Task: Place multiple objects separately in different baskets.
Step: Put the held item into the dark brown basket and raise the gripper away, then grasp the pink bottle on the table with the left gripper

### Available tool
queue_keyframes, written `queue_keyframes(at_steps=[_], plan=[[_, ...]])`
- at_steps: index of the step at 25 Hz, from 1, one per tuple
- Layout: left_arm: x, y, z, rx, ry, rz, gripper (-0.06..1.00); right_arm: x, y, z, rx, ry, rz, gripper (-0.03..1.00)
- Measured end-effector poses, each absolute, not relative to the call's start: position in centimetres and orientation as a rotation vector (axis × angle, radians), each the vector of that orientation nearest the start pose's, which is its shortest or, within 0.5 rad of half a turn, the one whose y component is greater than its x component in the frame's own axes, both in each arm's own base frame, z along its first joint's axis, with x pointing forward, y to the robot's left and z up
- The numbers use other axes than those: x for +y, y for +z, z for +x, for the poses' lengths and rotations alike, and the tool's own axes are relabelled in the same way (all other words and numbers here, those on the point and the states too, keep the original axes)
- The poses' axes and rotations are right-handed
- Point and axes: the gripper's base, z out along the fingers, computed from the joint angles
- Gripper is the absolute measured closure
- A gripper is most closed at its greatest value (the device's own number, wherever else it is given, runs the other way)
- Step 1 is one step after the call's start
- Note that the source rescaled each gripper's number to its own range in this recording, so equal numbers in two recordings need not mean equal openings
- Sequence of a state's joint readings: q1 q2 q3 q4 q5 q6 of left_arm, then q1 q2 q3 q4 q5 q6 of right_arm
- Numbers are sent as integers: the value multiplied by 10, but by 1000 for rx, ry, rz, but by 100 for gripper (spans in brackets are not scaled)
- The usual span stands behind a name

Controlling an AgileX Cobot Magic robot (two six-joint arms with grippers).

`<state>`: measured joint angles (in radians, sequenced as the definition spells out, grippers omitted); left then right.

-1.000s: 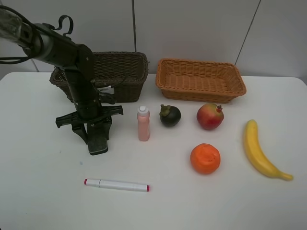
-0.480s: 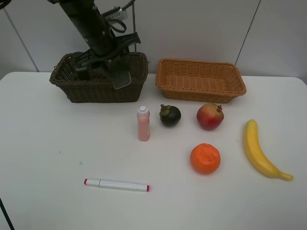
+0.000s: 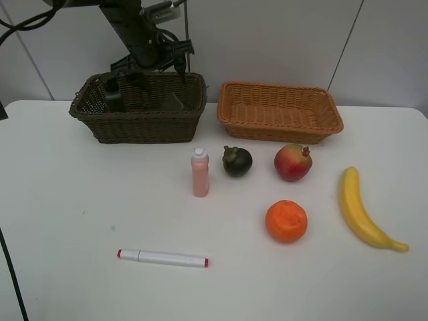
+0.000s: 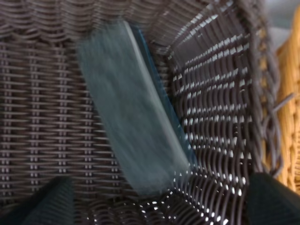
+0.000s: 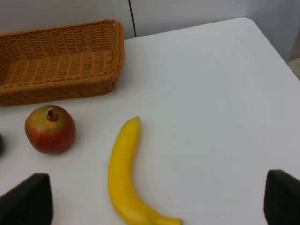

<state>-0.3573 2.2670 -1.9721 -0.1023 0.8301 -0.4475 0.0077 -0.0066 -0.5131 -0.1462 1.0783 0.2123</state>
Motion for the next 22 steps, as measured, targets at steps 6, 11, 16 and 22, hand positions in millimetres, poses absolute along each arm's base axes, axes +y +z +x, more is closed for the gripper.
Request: queue_keyframes(at_steps=[6,11,16,22], plan=[[-184,231,475,2636,-397,-162,-4,-12,280,-9,2022,-37,218,-3],[-181,267,465,2741,-356,-127,-5,-12,280,-9,2022,-37,218,-3],[-188,301,456,2687,-438,-65,-5,-12,280,-9,2022,-37,218,-3],[-218,305,438,2710,-617,53,-5,-12,280,-9,2022,-37,218,-3]])
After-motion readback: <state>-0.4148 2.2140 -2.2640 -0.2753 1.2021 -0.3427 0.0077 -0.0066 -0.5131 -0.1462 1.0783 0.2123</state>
